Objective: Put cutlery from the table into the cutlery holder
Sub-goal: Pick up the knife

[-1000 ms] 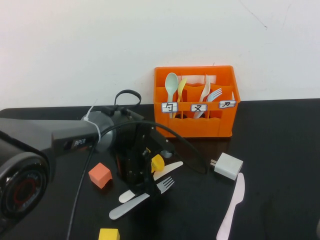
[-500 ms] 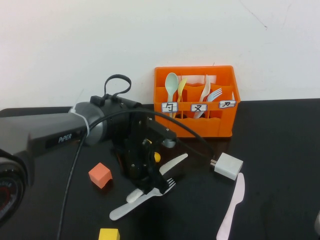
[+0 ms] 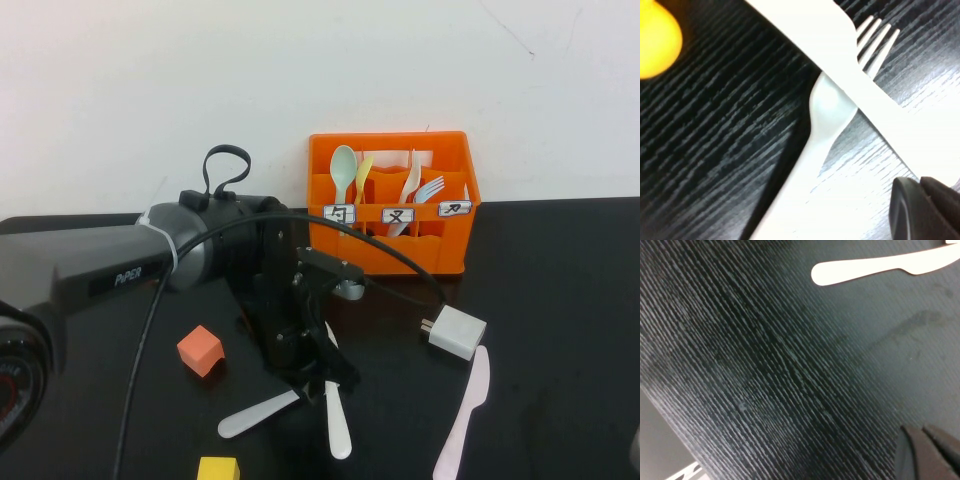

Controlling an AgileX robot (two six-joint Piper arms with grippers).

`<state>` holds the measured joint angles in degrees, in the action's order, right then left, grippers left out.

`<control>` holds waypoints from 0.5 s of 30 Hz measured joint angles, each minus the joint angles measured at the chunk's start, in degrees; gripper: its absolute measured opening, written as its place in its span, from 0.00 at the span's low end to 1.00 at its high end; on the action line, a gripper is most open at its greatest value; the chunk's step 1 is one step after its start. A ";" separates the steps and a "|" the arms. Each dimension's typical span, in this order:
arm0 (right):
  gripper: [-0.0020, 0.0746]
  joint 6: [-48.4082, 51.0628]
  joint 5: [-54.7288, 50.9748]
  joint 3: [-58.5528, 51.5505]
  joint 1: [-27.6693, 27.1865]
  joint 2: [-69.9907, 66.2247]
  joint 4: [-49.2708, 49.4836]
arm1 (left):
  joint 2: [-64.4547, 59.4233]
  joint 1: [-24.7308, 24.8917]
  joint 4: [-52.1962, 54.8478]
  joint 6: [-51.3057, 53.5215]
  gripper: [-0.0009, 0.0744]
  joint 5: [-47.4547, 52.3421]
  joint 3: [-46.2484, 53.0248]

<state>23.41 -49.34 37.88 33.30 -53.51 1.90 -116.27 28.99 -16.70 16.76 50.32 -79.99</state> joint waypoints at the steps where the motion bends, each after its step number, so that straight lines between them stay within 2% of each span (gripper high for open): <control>1: 0.02 0.00 0.00 0.00 0.00 0.00 0.00 | 0.00 0.00 -0.40 -0.60 0.01 0.00 0.00; 8: 0.02 -0.13 -0.36 0.00 0.00 0.00 0.00 | 0.00 0.00 -5.59 -2.88 0.01 -1.88 0.00; 15: 0.02 -0.92 -0.44 0.00 0.00 0.00 0.00 | -0.57 0.00 -9.30 -13.69 0.04 -1.99 0.00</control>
<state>22.49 -49.78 37.88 33.30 -53.51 1.90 -116.84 28.99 -26.00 3.08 48.33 -79.99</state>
